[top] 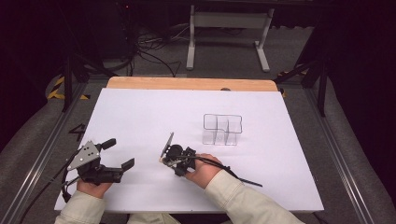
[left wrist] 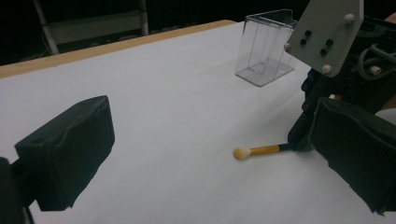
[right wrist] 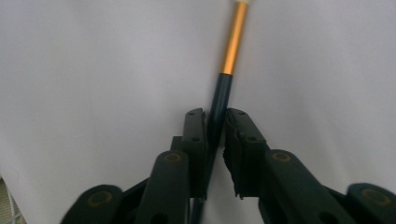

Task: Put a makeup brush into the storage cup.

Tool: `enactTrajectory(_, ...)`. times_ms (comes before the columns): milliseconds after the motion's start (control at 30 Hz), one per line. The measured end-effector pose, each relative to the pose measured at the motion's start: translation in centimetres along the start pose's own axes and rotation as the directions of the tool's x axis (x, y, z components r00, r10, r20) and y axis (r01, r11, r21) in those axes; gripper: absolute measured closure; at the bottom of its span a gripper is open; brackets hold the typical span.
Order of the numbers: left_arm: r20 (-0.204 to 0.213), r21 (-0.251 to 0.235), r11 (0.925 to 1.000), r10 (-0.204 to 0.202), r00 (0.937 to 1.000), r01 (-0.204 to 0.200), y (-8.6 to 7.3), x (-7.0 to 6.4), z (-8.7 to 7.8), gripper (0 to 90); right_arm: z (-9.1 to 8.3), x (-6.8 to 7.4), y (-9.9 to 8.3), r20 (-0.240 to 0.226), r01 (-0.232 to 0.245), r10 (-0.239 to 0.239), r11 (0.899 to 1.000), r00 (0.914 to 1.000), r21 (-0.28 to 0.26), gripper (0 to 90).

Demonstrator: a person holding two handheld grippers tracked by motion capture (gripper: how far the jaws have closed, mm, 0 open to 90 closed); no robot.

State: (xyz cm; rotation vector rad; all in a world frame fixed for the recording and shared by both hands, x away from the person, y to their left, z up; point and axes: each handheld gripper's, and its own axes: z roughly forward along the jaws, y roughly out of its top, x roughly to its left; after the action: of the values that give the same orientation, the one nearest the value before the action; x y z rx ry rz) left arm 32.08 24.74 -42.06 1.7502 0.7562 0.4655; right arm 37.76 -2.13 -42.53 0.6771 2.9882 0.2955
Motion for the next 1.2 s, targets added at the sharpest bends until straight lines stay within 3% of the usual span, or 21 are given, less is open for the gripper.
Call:
enactTrajectory(233,0.001,0.001,1.0000,-0.001,1.0000,0.001,-0.01,-0.01,-0.03,1.1,0.00,-0.23,0.14,-0.013,-0.022,0.022,1.000,0.9997,0.013,82.8)
enactTrajectory(367,0.002,0.001,1.0000,0.000,1.0000,0.000,0.00,-0.04,-0.01,1.1,0.03,-0.75,0.16,-0.047,-0.044,0.045,0.999,0.9979,0.016,83.0)
enactTrajectory(767,0.002,0.002,1.0000,-0.001,1.0000,0.001,0.00,-0.04,-0.01,1.3,0.12,-0.95,0.69,-0.061,-0.038,0.042,0.998,0.9973,0.053,83.1)
enactTrajectory(1200,0.003,0.008,1.0000,-0.001,1.0000,0.001,-0.01,0.04,0.03,1.3,-0.08,-0.79,0.57,-0.069,-0.028,0.032,0.998,0.9971,0.055,83.2)
